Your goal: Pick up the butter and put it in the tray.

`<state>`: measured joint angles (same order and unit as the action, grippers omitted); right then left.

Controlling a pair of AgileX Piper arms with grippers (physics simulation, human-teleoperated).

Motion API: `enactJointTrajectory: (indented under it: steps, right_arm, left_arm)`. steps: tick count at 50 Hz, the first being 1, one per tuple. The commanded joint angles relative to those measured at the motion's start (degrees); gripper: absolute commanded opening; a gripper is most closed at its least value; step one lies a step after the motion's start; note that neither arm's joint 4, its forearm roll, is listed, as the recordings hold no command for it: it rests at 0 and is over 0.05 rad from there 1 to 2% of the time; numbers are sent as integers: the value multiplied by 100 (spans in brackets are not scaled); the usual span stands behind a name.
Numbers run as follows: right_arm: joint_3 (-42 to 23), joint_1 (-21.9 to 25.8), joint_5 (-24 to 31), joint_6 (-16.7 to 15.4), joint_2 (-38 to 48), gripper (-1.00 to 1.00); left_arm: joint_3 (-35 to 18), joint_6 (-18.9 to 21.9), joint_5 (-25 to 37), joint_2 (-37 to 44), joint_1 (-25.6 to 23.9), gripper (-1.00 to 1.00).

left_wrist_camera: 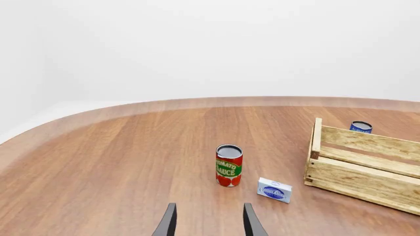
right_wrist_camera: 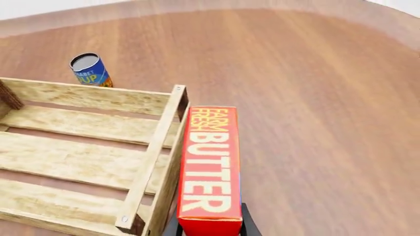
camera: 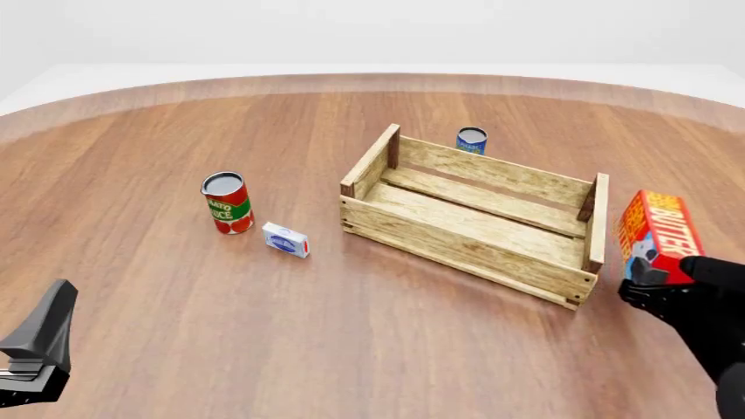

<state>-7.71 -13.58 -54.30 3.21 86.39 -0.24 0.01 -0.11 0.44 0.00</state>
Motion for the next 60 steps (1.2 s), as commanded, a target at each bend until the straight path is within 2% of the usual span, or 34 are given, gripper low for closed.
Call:
enactJointTrajectory:
  steps: [1, 30, 39, 44, 52, 60]
  right_arm:
    - [114, 49, 358, 48, -697, -100]
    - [412, 69, 1748, -117, -2667, -100]
    - [369, 158, 2538, -173, -3559, -100]
    - [217, 223, 3169, -269, -4121, -100]
    - [124, 369, 3513, -307, -4459, -100]
    - [-119, 538, 4069, -497, -4859, -100]
  left_arm:
    - [0, 0, 0, 0, 1, 100]
    - [0, -1, 0, 4, 0, 100]
    - [2, -2, 15, -14, 11, 100]
    - [1, -2, 15, -12, 10, 100]
    - [0, -2, -1, 8, 10, 100]
    - [0, -1, -13, 18, 9, 100]
